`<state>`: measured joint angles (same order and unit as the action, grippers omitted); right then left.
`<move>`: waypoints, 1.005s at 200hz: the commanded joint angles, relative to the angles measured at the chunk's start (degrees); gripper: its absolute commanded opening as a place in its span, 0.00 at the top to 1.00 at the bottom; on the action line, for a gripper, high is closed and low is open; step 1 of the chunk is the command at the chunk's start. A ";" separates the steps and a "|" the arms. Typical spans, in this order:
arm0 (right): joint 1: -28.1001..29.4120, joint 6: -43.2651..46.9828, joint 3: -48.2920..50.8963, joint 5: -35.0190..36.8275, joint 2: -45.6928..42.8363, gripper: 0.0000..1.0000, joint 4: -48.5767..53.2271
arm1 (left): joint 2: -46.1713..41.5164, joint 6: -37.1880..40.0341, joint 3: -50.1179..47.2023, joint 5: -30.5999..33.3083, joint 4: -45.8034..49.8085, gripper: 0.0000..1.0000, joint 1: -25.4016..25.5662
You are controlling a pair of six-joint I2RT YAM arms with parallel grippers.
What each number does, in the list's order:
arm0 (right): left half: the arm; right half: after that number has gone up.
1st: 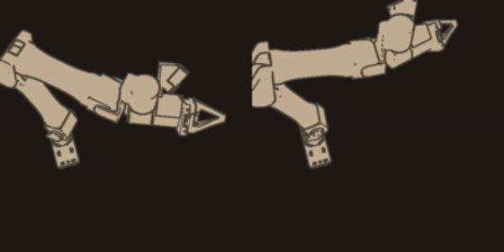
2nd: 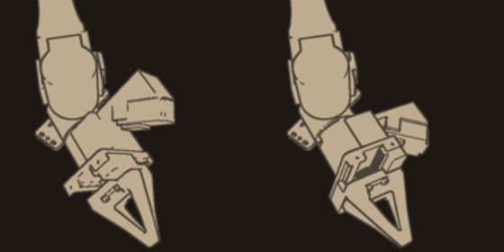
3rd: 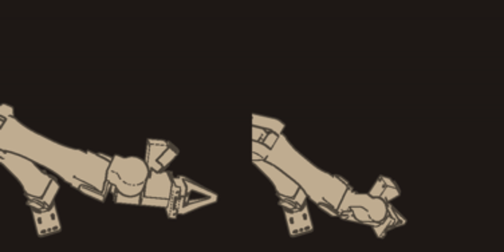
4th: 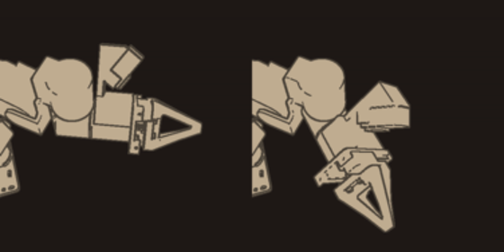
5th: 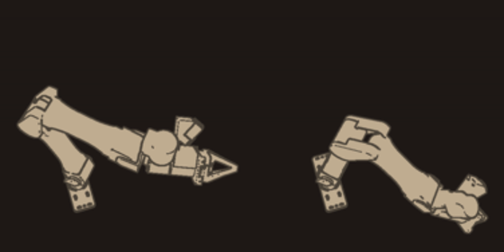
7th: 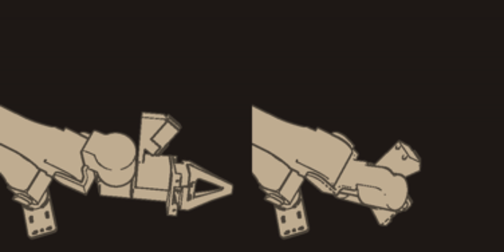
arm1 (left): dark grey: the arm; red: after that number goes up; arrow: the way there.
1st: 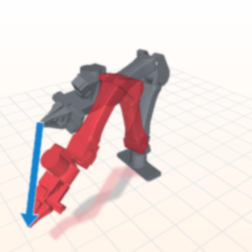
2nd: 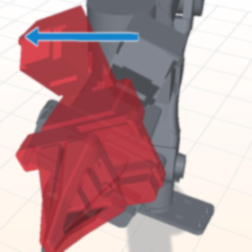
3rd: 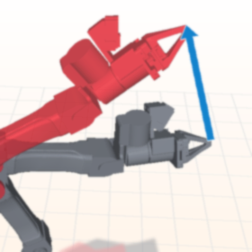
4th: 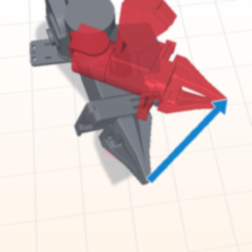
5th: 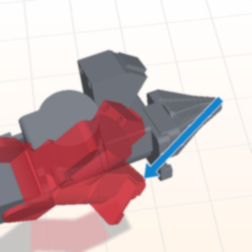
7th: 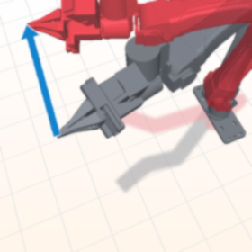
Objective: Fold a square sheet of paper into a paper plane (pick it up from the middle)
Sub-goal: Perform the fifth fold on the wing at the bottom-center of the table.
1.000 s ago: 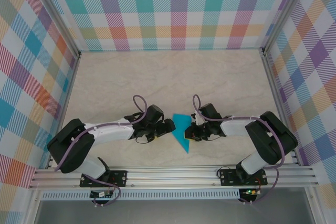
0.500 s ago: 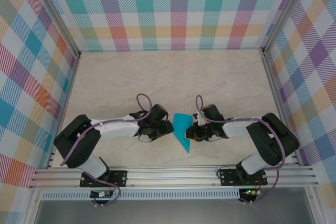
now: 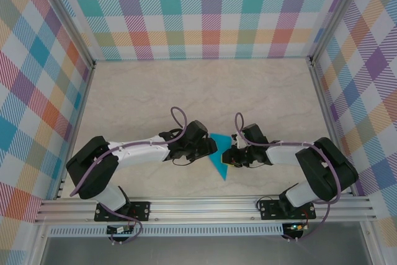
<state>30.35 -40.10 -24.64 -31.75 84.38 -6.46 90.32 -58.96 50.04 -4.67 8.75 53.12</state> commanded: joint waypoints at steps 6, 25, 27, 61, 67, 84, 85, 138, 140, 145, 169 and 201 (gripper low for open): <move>-0.55 -0.51 1.45 0.29 -0.97 0.83 0.04 | 2.10 -1.23 -1.20 -1.71 -4.85 0.39 0.31; -0.73 -0.40 1.53 0.00 -1.06 0.83 0.07 | 2.96 -1.72 -1.41 -2.19 -6.08 0.40 0.34; -0.82 -0.42 1.57 -0.05 -1.06 0.83 0.05 | 3.11 -1.76 -1.39 -2.17 -6.04 0.40 0.32; -0.99 -0.68 2.01 -0.28 -1.23 0.82 -0.40 | 4.71 -2.91 -1.44 -1.78 -6.48 0.41 0.31; -0.98 -0.77 2.13 -0.37 -1.32 0.82 -0.64 | 5.06 -3.08 -1.46 -1.98 -6.94 0.41 0.32; -1.08 -1.02 2.40 -0.50 -1.17 0.82 -1.26 | 6.17 -3.34 -1.11 -2.42 -7.40 0.42 0.32; -1.08 -1.03 2.40 -0.50 -1.16 0.82 -1.31 | 6.18 -3.35 -1.05 -2.44 -7.42 0.42 0.31; -1.34 -1.37 3.00 -0.83 -0.86 0.82 -2.32 | 8.52 -4.52 -0.70 -3.45 -9.77 0.46 0.31; -1.34 -1.38 3.02 -0.85 -0.81 0.82 -2.37 | 8.61 -4.57 -0.68 -3.49 -9.97 0.46 0.31; -1.39 -1.39 3.09 -0.86 -0.87 0.82 -2.37 | 8.67 -4.67 -0.79 -3.66 -10.51 0.47 0.29; -1.60 -1.30 3.11 -1.04 -1.10 0.82 -2.27 | 8.71 -4.87 -0.69 -4.12 -11.85 0.54 0.31; -1.87 -1.06 2.96 -1.67 -1.40 0.82 -2.31 | 8.38 -4.76 -0.68 -3.79 -11.66 0.60 0.32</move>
<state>29.19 -41.41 -22.81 -33.19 83.77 -9.26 98.74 -63.64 49.58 -8.12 -1.91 53.12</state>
